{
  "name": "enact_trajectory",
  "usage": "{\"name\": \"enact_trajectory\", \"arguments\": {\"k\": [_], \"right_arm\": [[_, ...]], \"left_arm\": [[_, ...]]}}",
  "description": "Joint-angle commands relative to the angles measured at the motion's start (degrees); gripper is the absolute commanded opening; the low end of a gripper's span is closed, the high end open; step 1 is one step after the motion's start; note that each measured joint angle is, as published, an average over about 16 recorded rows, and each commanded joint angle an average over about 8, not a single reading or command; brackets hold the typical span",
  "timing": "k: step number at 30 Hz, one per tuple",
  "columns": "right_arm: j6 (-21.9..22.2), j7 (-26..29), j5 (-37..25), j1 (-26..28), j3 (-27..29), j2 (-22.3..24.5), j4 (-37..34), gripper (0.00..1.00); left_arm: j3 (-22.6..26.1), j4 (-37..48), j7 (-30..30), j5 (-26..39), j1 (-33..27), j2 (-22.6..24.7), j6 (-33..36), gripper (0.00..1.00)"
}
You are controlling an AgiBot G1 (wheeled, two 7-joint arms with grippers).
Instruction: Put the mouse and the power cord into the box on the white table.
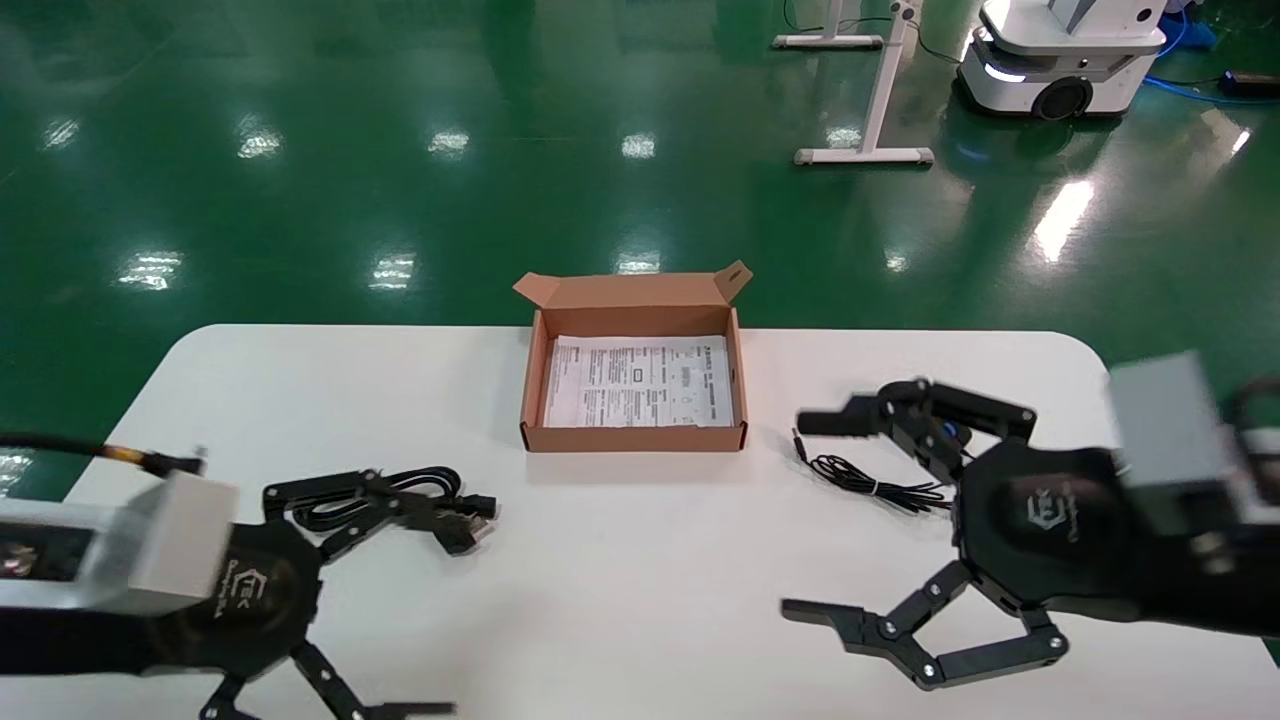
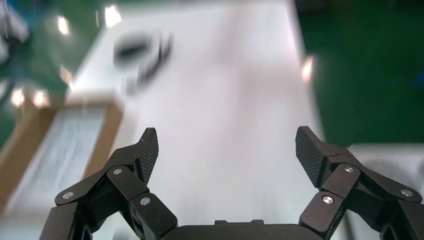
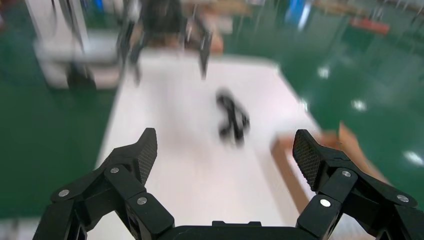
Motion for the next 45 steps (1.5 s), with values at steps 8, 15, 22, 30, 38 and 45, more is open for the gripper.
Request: {"name": "enact_trajectory", "arguments": {"k": [8, 15, 22, 30, 38, 45], "right_arm": [[0.5, -14.6, -17.7, 10.1, -7.9, -4.5, -17.1, 1.00], [5.1, -25.7, -29.1, 17.0, -12.9, -11.7, -31.6, 1.00], [10.9, -34.3, -35.0, 22.3, -15.5, -18.1, -44.5, 1.00], [15.0, -40.4, -36.6, 25.6, -16.2, -22.2, -54.7, 1.00], [17.3, -43.7, -37.3, 26.9, -16.5, -23.8, -60.0, 0.59], [18.0, -45.0, -37.6, 27.6, -16.6, -24.5, -62.2, 0.00]], "left_arm": [[9.0, 19.3, 11.6, 19.0, -12.0, 5.2, -1.5, 1.00], [12.1, 37.0, 21.3, 27.5, -20.4, 12.2, -5.9, 1.00], [13.8, 49.8, 28.8, 31.5, -24.2, 17.3, -11.7, 1.00], [14.3, 58.4, 34.1, 32.7, -26.3, 20.8, -14.8, 1.00], [14.2, 63.1, 36.6, 32.5, -26.5, 21.8, -15.4, 0.88], [13.9, 65.0, 37.5, 32.1, -26.8, 21.7, -16.2, 0.04]]}}
